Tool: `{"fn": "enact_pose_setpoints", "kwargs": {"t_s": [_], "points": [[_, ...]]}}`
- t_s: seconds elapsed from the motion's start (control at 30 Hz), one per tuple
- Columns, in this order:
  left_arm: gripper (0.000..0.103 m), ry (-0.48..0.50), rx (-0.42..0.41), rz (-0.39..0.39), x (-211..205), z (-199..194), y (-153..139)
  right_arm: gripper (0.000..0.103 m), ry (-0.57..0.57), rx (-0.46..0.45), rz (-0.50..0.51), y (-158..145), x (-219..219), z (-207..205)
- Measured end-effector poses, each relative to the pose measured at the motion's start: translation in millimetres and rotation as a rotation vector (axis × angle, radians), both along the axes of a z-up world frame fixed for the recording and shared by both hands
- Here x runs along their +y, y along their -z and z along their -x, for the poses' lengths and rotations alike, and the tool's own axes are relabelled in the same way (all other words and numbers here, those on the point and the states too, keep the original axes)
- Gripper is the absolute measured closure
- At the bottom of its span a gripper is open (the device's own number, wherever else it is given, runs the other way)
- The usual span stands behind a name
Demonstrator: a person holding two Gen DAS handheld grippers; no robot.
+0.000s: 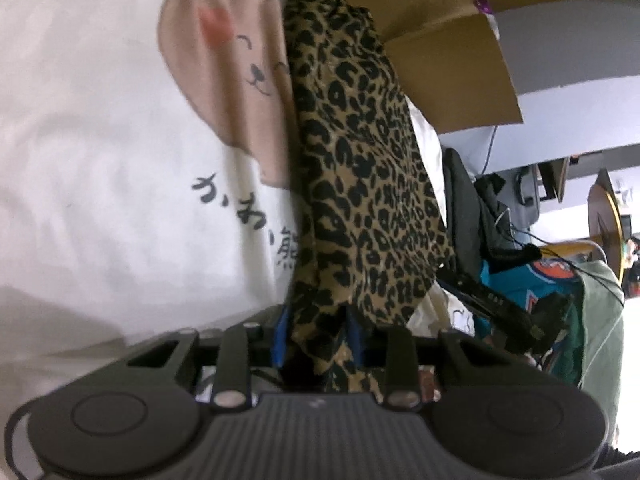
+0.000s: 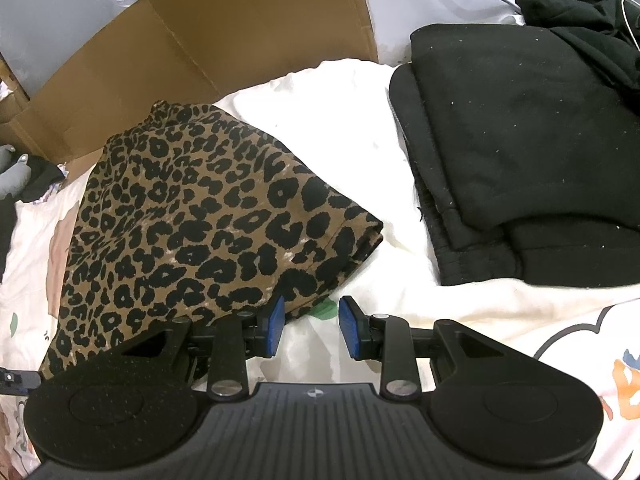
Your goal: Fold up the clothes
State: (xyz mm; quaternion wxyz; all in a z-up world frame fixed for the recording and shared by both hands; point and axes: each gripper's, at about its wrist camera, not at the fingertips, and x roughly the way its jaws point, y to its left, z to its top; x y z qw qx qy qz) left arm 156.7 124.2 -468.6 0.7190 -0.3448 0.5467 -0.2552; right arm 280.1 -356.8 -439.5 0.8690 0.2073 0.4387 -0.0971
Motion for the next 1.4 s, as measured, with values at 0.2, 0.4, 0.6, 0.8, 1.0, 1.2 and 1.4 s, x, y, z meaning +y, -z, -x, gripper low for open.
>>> {"fn": "enact_pose_setpoints", "kwargs": {"t_s": [0.2,0.4,0.6,0.8,1.0,1.2,1.4], "points": [[0.071,0.009,0.002,-0.019,-2.3,-4.5,8.6,0.066,-0.006,0.004,-0.004,0.7,1.3,-0.1],[0.077,-0.023,0.056,0.037,5.7,3.5,21.4,0.066,0.002,0.024,-0.038,5.1,-1.4,-0.3],[0.079,-0.037,0.107,0.079,2.6,20.6,28.4,0.065,0.001,0.030,-0.052,6.8,-2.4,0.3],[0.079,-0.032,0.147,0.113,-0.6,27.7,30.5,0.065,-0.006,0.033,-0.049,7.2,-0.9,0.7],[0.077,-0.034,0.178,0.152,-9.7,33.3,36.3,0.064,-0.012,0.036,-0.049,7.5,-0.6,0.4],[0.083,-0.127,0.226,0.182,-7.9,33.7,48.8,0.064,-0.010,0.039,-0.045,7.6,1.1,0.2],[0.080,-0.095,0.211,0.175,-11.6,35.6,44.6,0.064,0.000,0.035,-0.066,8.0,-2.2,1.6]]}}
